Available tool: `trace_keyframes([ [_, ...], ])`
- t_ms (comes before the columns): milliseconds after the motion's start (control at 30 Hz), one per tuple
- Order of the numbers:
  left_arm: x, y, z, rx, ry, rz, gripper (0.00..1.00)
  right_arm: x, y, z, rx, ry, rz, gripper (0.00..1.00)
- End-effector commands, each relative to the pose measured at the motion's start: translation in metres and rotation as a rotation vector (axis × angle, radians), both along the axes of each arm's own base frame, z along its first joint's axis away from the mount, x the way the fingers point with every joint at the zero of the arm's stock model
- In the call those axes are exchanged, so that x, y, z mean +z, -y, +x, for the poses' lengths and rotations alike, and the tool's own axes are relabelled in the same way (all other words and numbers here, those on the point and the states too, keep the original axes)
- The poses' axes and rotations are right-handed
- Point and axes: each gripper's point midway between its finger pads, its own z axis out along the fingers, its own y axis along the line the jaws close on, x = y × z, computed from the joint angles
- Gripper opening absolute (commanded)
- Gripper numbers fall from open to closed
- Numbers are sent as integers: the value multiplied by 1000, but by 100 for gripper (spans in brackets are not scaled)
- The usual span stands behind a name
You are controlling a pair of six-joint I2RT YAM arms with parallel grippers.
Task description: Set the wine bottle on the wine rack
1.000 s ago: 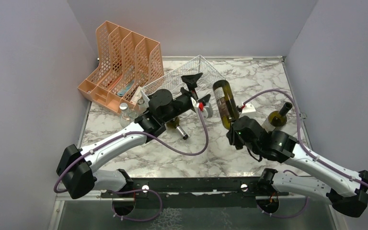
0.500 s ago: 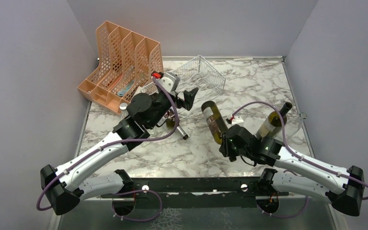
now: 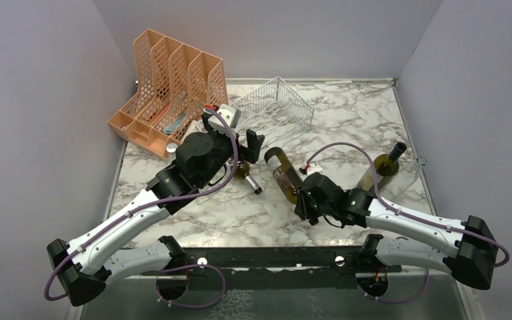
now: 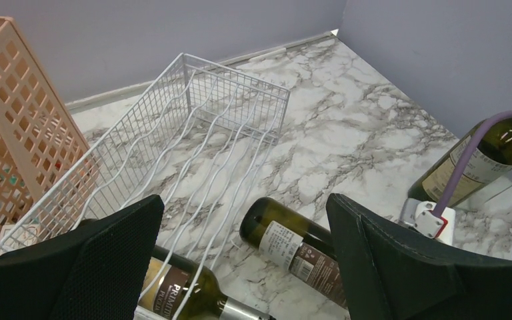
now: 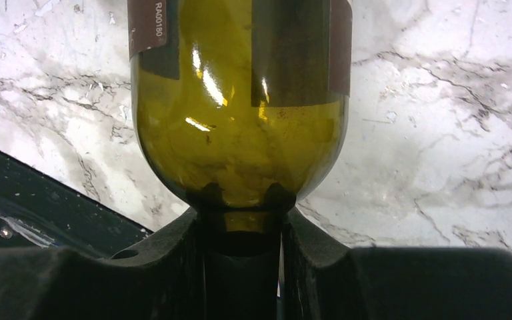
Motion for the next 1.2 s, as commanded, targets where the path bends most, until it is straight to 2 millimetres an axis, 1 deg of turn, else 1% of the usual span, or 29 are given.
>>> trace_keyframes([
  [0, 15, -3, -1, 9, 13, -7, 99, 25, -35, 19, 58, 96, 120, 1],
  [233, 27, -1, 1, 6, 24, -11, 99, 22, -45, 20, 100, 92, 121, 1],
  [400, 28, 2, 2, 3, 22, -6, 99, 25, -55, 26, 128, 123, 135, 1],
  [567, 29, 6, 3, -9, 15, -6, 99, 17, -62, 33, 142, 132, 118, 1],
  [933, 31, 16, 6, -33, -13, 21, 99, 21, -91, 56, 200, 219, 133, 1],
  [1167, 37, 15, 6, -33, -13, 16, 99, 23, -104, 77, 219, 245, 131, 1],
])
